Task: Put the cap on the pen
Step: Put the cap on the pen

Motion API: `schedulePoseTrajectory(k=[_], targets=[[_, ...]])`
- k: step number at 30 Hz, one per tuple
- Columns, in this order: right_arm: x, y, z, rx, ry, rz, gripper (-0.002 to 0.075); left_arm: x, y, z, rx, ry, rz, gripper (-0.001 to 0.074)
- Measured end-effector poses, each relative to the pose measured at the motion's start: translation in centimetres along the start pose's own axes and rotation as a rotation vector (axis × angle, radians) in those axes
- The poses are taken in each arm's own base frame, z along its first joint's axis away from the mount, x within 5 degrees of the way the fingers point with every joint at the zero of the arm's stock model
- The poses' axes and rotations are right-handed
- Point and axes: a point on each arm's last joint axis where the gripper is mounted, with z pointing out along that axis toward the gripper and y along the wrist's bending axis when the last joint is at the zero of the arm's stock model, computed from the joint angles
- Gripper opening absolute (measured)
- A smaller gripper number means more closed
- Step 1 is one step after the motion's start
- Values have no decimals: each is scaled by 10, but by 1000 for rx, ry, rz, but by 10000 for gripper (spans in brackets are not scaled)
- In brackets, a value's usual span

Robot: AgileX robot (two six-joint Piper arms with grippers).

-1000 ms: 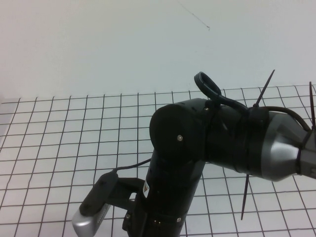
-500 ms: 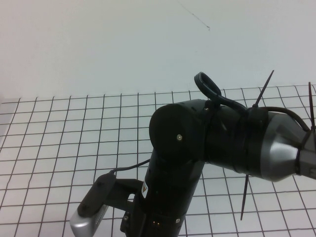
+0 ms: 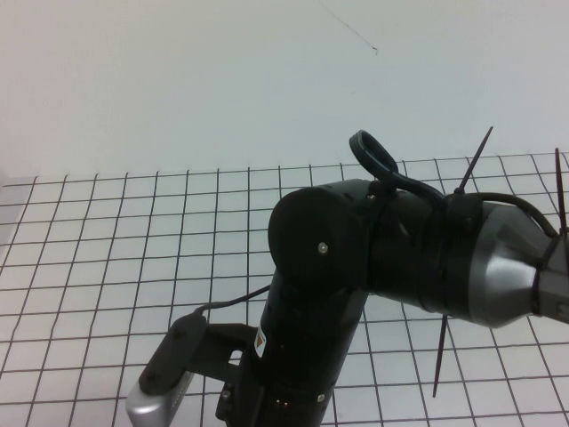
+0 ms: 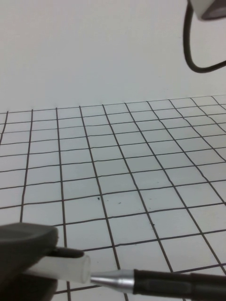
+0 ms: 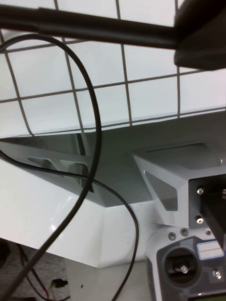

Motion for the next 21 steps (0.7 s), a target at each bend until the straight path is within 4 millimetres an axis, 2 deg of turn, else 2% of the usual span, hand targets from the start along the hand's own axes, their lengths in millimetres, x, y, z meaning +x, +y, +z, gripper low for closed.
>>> schedulePoseTrajectory(k=[21], targets=[[-1,-8,7,23,25,-13,-3,0,-1,0,8,-1,12,81]])
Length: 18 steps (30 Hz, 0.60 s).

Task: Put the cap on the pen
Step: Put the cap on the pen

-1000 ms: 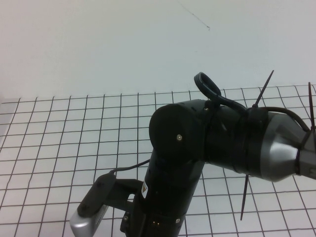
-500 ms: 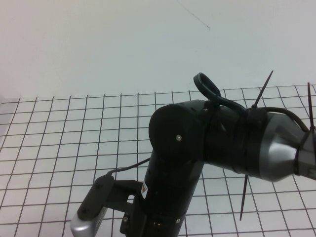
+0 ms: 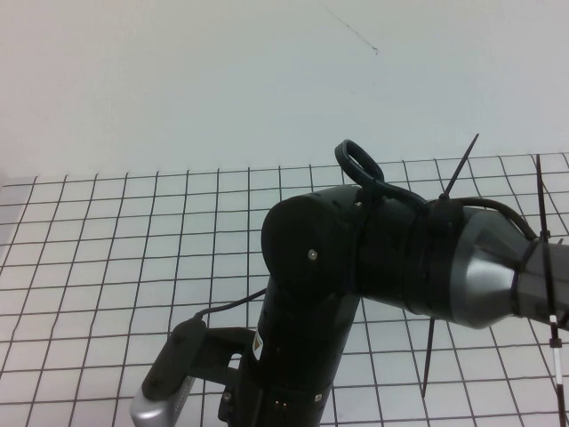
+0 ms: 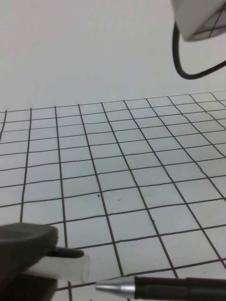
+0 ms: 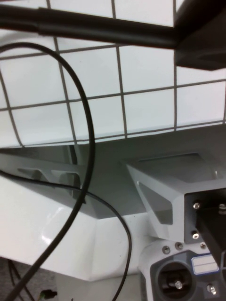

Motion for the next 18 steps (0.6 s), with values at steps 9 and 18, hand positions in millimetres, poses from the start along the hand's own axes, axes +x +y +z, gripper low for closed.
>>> schedulePoseTrajectory(k=[9,18], targets=[[0,0,0,1,-2,0,-3,0,-1,0,12,0,-13,81],[-1,1,0,-12,-8,4,-3,-1,-2,0,24,-11,-55,81]])
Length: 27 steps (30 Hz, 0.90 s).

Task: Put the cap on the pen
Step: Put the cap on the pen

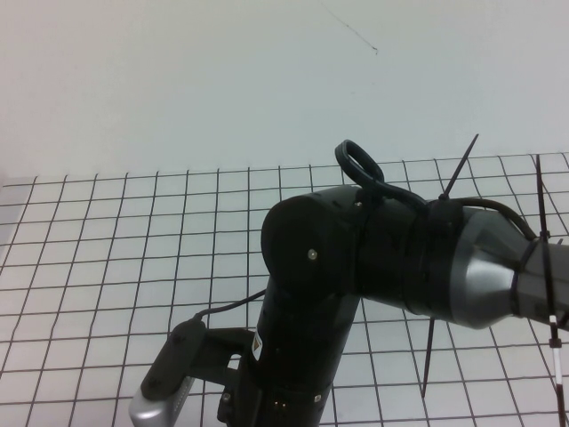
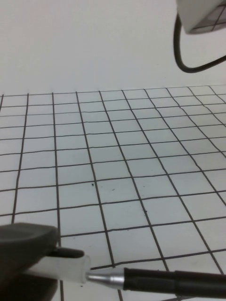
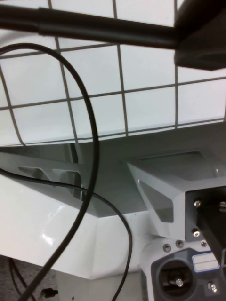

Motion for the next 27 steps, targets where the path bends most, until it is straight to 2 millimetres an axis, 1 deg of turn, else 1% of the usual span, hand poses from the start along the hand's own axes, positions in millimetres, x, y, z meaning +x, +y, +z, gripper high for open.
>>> schedulePoseTrajectory(k=[6,12,16,18,27], targets=[[3,2,0,-24,35,2,-3,0,-1,0,13,5,0,81],[2,4,0,-42,23,8,-3,1,-1,1,20,7,-8,81],[1,6,0,-64,9,15,-3,1,-3,6,60,25,-19,81],[1,6,0,-62,10,15,-3,2,-4,8,85,44,-13,81],[4,2,0,-19,41,0,-3,2,-2,9,72,43,-13,81]])
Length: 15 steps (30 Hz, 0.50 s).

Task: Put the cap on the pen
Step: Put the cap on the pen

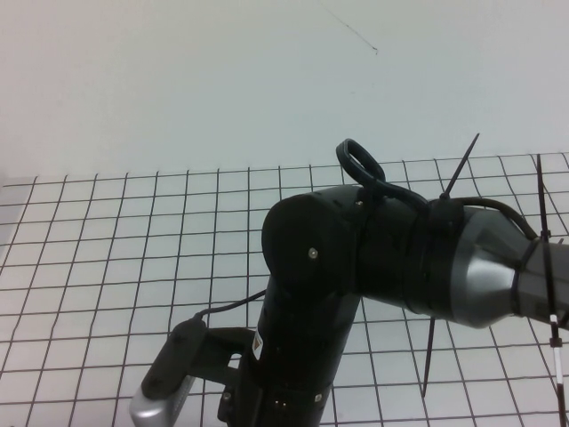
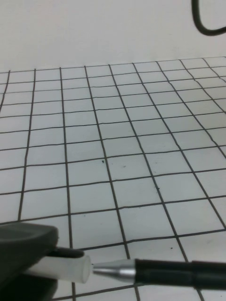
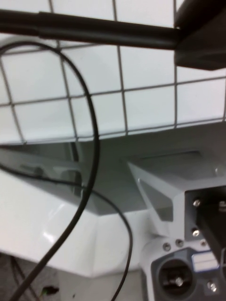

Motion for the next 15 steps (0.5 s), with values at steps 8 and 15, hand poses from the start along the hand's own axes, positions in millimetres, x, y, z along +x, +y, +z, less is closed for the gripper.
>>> schedulePoseTrajectory(k=[8,15], targets=[[1,-1,0,12,8,-4,-3,0,0,0,-3,1,-2,81],[-3,-4,0,41,-36,-7,-3,-2,0,0,-2,-19,-15,81]])
